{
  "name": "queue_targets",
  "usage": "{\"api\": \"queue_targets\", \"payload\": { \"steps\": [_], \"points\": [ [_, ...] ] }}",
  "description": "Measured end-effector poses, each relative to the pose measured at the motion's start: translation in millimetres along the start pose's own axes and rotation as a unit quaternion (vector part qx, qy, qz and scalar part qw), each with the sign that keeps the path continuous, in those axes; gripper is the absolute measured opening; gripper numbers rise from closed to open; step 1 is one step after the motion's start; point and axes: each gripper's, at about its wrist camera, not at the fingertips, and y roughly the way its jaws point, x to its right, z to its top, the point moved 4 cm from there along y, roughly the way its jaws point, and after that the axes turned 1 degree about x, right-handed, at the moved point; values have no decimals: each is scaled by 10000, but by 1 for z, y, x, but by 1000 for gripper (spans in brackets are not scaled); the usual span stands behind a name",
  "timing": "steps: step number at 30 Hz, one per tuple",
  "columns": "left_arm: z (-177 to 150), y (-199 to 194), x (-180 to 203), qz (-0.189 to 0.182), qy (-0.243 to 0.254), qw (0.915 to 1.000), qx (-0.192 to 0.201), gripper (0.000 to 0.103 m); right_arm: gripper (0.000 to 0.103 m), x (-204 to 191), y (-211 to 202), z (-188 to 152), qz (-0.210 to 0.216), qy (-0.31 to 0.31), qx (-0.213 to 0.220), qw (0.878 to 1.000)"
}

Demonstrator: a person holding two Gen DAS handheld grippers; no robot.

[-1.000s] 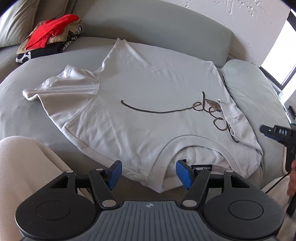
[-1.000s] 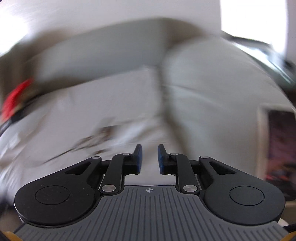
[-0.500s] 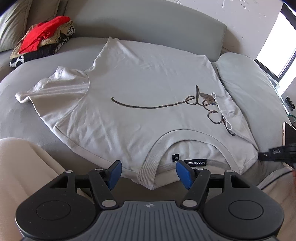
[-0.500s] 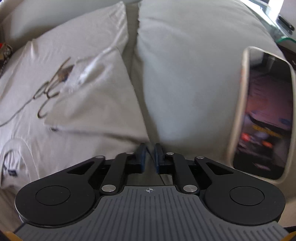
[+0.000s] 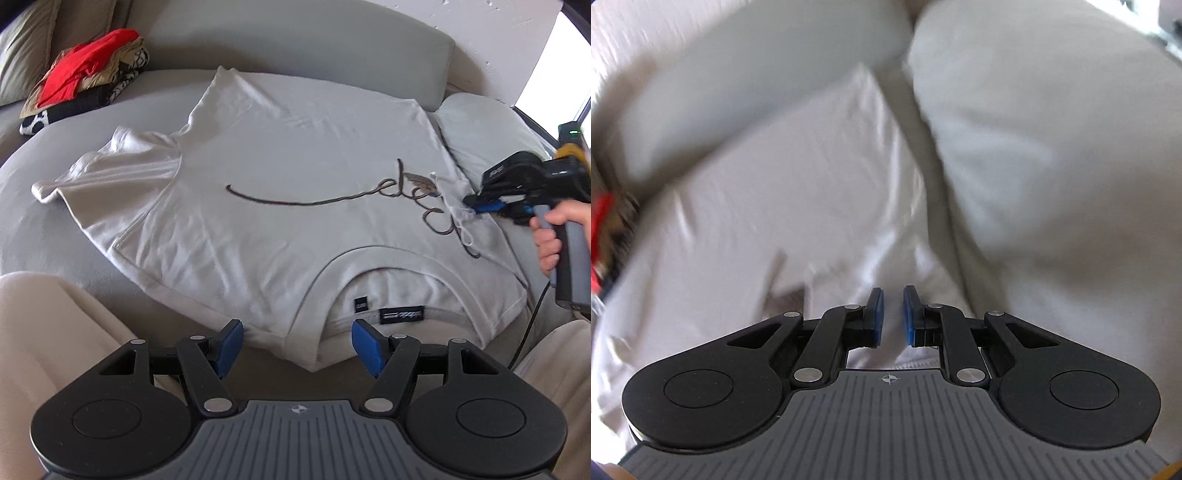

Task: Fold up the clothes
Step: 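Fold the held side edge over toward the printed center with the right gripper, then open the right gripper and pull it away from the fold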

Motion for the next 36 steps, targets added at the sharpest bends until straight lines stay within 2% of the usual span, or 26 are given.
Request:
{"api": "queue_targets", "payload": {
  "steps": [6, 10, 11, 13, 14, 15, 16, 18, 19, 20, 22, 23, 24, 26, 30, 34, 36],
  "points": [
    [3, 3, -2, 37, -16, 10000, 6, 65, 19, -1, -18, 9, 205, 111, 508, 9984],
    [4, 3, 1, 51, 52, 10000, 21, 65, 17, -13, -3, 5, 31, -265, 144, 9995],
    [4, 0, 1, 33, 58, 10000, 46, 65, 17, -15, -5, 3, -31, -344, 191, 9992],
    [3, -5, 2, 18, 68, 9999, 103, 65, 18, -13, -21, 2, -107, -168, 581, 9981],
    [3, -7, 1, 21, 72, 9999, 129, 65, 18, -9, -34, 3, -177, -8, 929, 9955],
    [3, -9, 1, 40, 79, 9999, 128, 65, 19, -3, -52, 4, -282, 154, 1352, 9903],
    [4, -10, 1, 56, 82, 9999, 124, 65, 29, 5, -71, 6, -444, 283, 1779, 9826],
    [6, -13, 2, 25, 37, 10000, 77, 65, 44, 23, -108, 10, -903, 432, 2551, 9617],
    [7, -15, 2, -9, 8, 10000, 62, 65, 46, 34, -124, 12, -1165, 484, 2891, 9490],
    [9, -18, 2, -70, -32, 9999, 71, 65, 47, 46, -139, 15, -1429, 522, 3161, 9364],
    [15, -24, 4, -247, -125, 9996, 93, 65, 59, 73, -153, 21, -1836, 677, 3446, 9181],
    [18, -28, 5, -353, -171, 9992, 106, 66, 61, 87, -158, 23, -2020, 769, 3565, 9090],
    [20, -31, 7, -433, -186, 9988, 117, 66, 61, 102, -161, 25, -2198, 890, 3622, 9015],
    [24, -36, 12, -535, -152, 9983, 164, 67, 61, 130, -157, 25, -2428, 1097, 3563, 8956],
    [28, -38, 25, -507, 49, 9984, 246, 68, 61, 168, -140, 23, -2720, 1145, 3268, 8978],
    [30, -29, 32, -522, 72, 9984, 184, 68, 61, 178, -120, 28, -2813, 975, 3014, 9058],
    [30, -26, 33, -509, 72, 9985, 163, 68, 60, 181, -119, 32, -2808, 957, 3051, 9049]
  ]
}}
